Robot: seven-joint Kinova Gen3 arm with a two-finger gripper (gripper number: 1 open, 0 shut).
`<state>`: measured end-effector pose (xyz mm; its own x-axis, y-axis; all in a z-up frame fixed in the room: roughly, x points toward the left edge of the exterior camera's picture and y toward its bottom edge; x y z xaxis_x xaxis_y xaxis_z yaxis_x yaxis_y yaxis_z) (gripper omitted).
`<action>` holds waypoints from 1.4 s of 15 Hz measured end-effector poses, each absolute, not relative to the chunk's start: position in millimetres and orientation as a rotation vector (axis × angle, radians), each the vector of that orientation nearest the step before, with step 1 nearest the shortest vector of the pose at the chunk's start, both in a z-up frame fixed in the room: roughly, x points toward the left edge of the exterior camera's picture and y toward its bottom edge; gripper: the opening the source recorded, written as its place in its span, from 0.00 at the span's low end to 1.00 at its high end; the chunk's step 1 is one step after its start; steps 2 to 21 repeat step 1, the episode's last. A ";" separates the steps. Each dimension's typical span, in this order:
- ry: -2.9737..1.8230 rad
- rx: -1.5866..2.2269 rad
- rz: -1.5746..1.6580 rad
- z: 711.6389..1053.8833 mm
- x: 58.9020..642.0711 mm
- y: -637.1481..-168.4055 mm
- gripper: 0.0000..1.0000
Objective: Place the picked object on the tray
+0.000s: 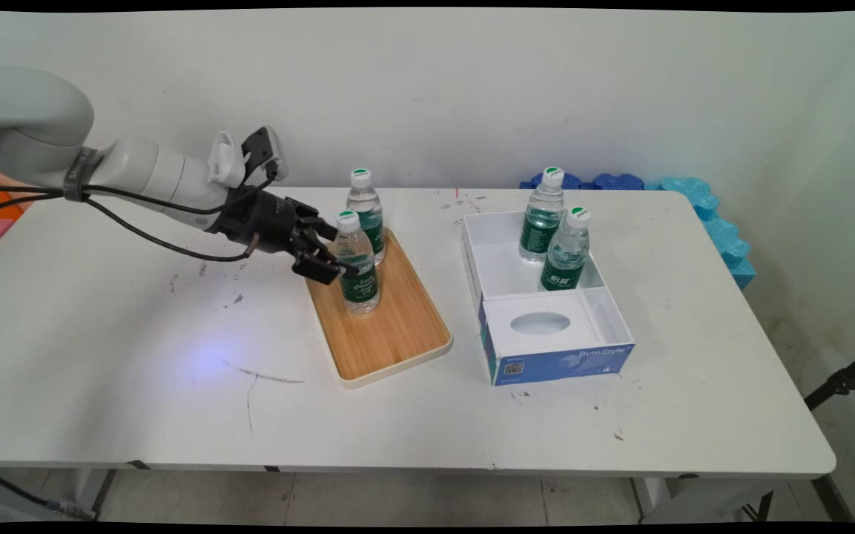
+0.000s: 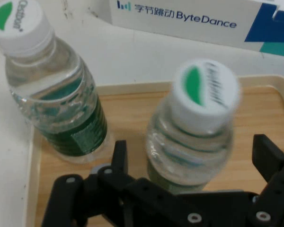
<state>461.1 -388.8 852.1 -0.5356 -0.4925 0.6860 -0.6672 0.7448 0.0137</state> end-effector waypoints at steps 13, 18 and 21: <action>-2.252 0.868 0.328 851.5 462.6 -388.1 1.00; -2.252 0.868 0.328 851.5 462.6 -388.1 1.00; -2.252 0.868 0.328 851.5 462.6 -388.1 1.00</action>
